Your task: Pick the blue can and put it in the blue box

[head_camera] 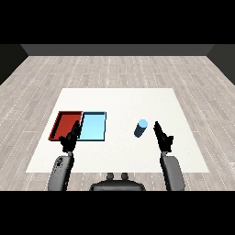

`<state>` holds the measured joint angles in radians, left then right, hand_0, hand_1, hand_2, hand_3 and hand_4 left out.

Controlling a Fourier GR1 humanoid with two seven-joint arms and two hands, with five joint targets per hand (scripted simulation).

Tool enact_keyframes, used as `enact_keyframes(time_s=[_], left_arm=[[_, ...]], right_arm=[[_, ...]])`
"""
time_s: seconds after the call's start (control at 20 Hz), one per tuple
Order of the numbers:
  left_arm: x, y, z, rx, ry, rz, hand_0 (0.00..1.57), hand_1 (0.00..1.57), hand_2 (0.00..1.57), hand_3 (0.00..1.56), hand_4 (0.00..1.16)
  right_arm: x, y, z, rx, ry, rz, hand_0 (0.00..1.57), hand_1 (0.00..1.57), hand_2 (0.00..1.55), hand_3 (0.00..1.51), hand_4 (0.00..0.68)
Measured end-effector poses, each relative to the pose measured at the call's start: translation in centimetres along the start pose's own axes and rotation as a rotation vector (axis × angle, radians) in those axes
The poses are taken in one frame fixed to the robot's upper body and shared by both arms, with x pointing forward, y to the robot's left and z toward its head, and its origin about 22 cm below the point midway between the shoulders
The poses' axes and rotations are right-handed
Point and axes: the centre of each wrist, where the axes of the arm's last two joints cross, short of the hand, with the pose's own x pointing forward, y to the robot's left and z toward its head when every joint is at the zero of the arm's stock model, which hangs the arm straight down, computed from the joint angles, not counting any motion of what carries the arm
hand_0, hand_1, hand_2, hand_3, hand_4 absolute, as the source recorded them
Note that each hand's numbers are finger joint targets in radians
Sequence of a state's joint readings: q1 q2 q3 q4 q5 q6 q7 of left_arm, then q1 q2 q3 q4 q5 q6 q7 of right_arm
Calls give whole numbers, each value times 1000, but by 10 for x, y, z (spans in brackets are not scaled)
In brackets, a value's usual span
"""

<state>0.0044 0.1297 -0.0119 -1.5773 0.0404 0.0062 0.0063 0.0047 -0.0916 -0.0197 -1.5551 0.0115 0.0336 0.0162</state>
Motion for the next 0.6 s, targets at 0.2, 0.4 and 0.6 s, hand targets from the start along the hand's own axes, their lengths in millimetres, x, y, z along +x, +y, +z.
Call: enact_keyframes(time_s=[0.2, 0.4, 0.6], left_arm=[[-4, -3, 2, 8, 8, 10, 0, 0, 0, 0, 0], [3, -7, 3, 29, -111, 47, 0, 0, 0, 0, 0], [0, -9, 7, 41, -256, 80, 0, 0, 0, 0, 0]], right_arm=[[-3, 3, -11, -5, 23, -2, 0, 0, 0, 0, 0], [5, 13, -27, 38, -78, -56, 0, 0, 0, 0, 0], [6, 14, -32, 90, -215, -117, 0, 0, 0, 0, 0]])
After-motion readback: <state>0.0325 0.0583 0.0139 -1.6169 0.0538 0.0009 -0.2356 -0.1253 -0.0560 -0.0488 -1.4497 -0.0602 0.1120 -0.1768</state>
